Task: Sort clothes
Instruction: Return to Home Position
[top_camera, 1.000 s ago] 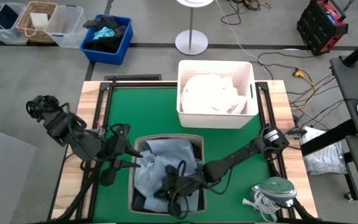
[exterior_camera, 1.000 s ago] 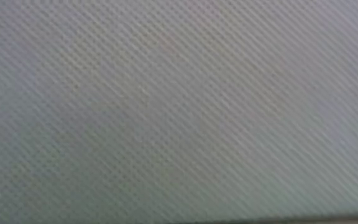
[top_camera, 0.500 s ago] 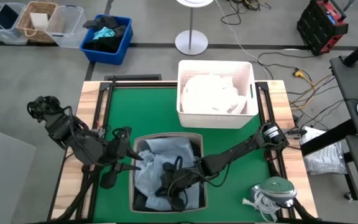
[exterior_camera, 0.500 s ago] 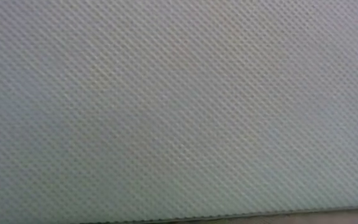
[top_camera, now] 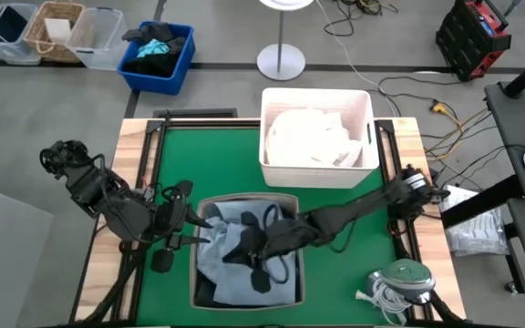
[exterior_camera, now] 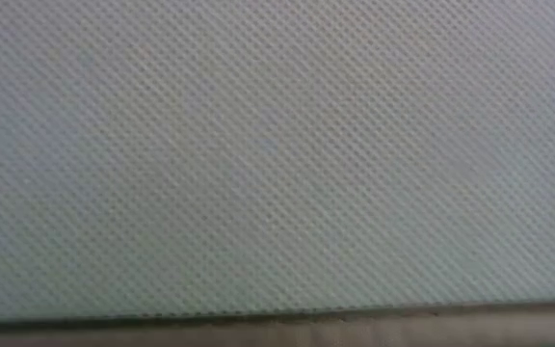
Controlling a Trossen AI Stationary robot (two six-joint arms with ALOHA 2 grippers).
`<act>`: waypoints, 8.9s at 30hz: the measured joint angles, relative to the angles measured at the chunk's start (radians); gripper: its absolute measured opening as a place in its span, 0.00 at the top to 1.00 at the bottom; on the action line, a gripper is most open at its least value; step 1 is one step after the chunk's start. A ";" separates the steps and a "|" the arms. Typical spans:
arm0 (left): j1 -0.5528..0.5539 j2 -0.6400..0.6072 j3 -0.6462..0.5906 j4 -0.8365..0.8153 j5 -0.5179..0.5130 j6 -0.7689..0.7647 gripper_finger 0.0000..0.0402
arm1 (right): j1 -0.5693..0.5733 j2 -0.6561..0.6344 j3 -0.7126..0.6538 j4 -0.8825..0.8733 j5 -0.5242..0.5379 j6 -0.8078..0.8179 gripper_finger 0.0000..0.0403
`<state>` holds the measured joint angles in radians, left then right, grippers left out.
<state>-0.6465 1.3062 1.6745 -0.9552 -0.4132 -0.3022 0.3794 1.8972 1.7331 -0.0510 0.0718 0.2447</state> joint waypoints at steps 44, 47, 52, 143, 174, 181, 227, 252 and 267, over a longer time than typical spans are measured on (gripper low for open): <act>0.461 -0.069 -0.002 0.518 0.199 0.436 0.72 | -0.267 -0.641 -0.059 -0.297 -0.394 -0.488 0.97; 0.462 -0.093 -0.007 0.520 0.182 0.443 0.72 | -0.298 -0.726 -0.134 -0.295 -0.395 -0.486 0.97; 0.485 -0.123 -0.039 0.526 0.166 0.453 0.72 | -0.343 -0.849 -0.273 -0.233 -0.394 -0.480 0.97; 0.688 -1.274 -1.660 1.044 0.501 0.061 0.72 | -0.523 -1.612 -1.717 0.513 -0.465 -0.386 0.97; 0.688 -1.214 -1.656 1.045 0.501 0.060 0.72 | -0.524 -1.612 -1.712 0.647 -0.446 -0.293 0.97; 0.688 -1.209 -1.656 1.045 0.501 0.060 0.72 | -0.524 -1.612 -1.710 0.650 -0.446 -0.256 0.97; 0.688 -1.209 -1.656 1.044 0.502 0.060 0.72 | -0.524 -1.613 -1.708 0.651 -0.446 -0.245 0.97; 0.688 -1.209 -1.656 1.044 0.502 0.060 0.72 | -0.524 -1.613 -1.708 0.651 -0.446 -0.245 0.97; 0.688 -1.209 -1.656 1.044 0.502 0.060 0.72 | -0.524 -1.613 -1.708 0.651 -0.446 -0.245 0.97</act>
